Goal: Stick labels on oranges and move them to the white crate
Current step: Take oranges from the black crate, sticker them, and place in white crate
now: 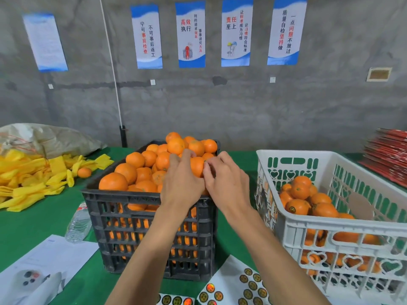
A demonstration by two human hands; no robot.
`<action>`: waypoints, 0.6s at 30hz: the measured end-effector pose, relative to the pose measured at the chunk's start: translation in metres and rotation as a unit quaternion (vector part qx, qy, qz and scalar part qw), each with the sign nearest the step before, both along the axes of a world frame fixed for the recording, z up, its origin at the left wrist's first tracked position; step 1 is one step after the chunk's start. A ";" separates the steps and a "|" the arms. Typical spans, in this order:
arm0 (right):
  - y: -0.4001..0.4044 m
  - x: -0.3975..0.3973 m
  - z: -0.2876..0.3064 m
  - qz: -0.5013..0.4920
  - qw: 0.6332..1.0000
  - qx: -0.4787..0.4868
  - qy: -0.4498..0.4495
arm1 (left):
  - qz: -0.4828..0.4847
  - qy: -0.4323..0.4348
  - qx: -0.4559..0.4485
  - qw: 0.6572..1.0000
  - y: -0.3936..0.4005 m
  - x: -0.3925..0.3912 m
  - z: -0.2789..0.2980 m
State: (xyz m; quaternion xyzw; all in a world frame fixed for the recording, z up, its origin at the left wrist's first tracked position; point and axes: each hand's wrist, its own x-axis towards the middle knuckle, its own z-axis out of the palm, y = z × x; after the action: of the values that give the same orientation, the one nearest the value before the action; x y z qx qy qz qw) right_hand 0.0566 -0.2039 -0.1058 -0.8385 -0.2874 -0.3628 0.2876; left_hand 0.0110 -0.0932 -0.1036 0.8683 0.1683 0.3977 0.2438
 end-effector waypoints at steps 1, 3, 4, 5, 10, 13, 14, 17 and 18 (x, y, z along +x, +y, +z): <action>0.001 -0.002 -0.002 0.026 1.000 0.004 0.004 | -0.004 -0.006 -0.006 1.000 0.001 0.000 0.000; 0.000 -0.003 -0.006 0.076 0.996 0.041 0.029 | -0.008 -0.025 -0.014 1.000 0.004 -0.001 0.002; -0.001 -0.004 -0.007 0.088 0.994 0.051 0.044 | -0.008 -0.035 -0.006 0.999 0.004 -0.002 0.002; 0.000 -0.006 -0.008 0.092 0.992 0.055 0.062 | -0.006 -0.044 0.008 0.999 0.004 -0.003 0.002; 0.006 -0.014 0.000 0.166 0.938 0.217 0.212 | -0.058 -0.092 0.094 0.990 0.001 -0.008 0.003; 0.007 -0.014 0.003 0.155 0.919 0.277 0.235 | -0.081 -0.105 0.158 0.979 -0.005 -0.010 0.003; 0.006 -0.013 0.003 0.163 0.912 0.291 0.238 | -0.086 -0.111 0.158 0.977 -0.006 -0.010 0.004; 0.003 -0.010 0.001 0.260 0.804 0.424 0.325 | -0.163 -0.135 0.146 0.966 -0.010 -0.011 0.007; 0.000 -0.008 0.001 0.280 0.744 0.484 0.366 | -0.200 -0.138 0.141 0.960 -0.011 -0.013 0.007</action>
State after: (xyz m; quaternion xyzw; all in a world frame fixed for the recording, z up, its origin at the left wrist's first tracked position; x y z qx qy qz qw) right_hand 0.0484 -0.2034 -0.1045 -0.5371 -0.1680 -0.0215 0.8264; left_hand -0.0016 -0.1042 -0.0967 0.8466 -0.1021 0.4765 0.2142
